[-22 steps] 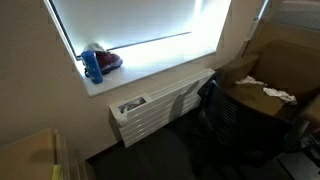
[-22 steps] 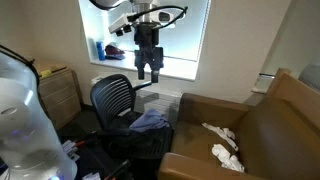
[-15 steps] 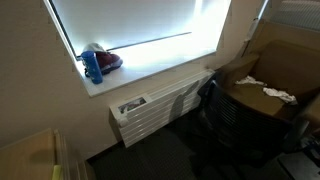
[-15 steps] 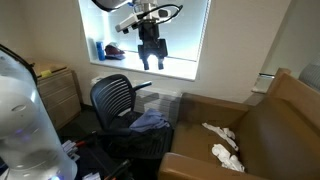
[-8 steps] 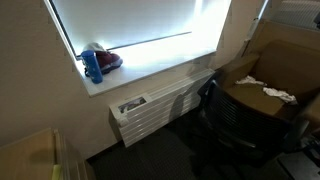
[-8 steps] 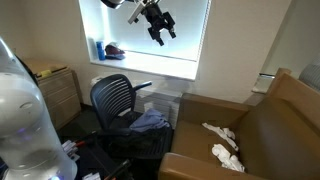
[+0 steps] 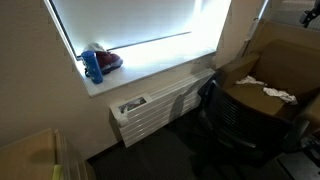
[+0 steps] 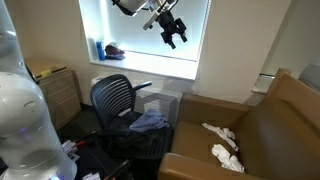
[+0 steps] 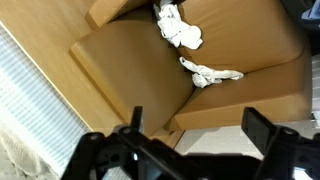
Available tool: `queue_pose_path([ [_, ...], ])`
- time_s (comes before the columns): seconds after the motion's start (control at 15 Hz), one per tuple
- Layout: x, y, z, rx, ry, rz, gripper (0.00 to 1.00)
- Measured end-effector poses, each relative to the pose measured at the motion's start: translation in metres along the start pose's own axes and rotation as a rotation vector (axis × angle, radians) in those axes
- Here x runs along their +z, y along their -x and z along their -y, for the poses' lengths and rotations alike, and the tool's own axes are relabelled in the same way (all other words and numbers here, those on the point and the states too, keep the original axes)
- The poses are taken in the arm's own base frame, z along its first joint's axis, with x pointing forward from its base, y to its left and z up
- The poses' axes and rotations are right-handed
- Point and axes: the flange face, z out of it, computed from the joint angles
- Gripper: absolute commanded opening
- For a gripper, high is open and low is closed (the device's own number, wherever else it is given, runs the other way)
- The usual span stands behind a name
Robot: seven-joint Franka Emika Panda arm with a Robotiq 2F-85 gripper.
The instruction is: Move the blue shirt to the armrest of the brown couch
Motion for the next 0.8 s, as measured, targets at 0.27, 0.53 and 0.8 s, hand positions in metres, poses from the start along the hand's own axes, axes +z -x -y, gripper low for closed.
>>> queue_pose_path([
  [0.27,0.049,-0.012,0.000,-0.118,-0.164,-0.068,1.00],
  [0.53,0.133,-0.022,0.017,-0.232,-0.326,-0.159,1.00],
  [0.8,0.188,-0.024,0.044,-0.314,-0.474,-0.192,1.00],
])
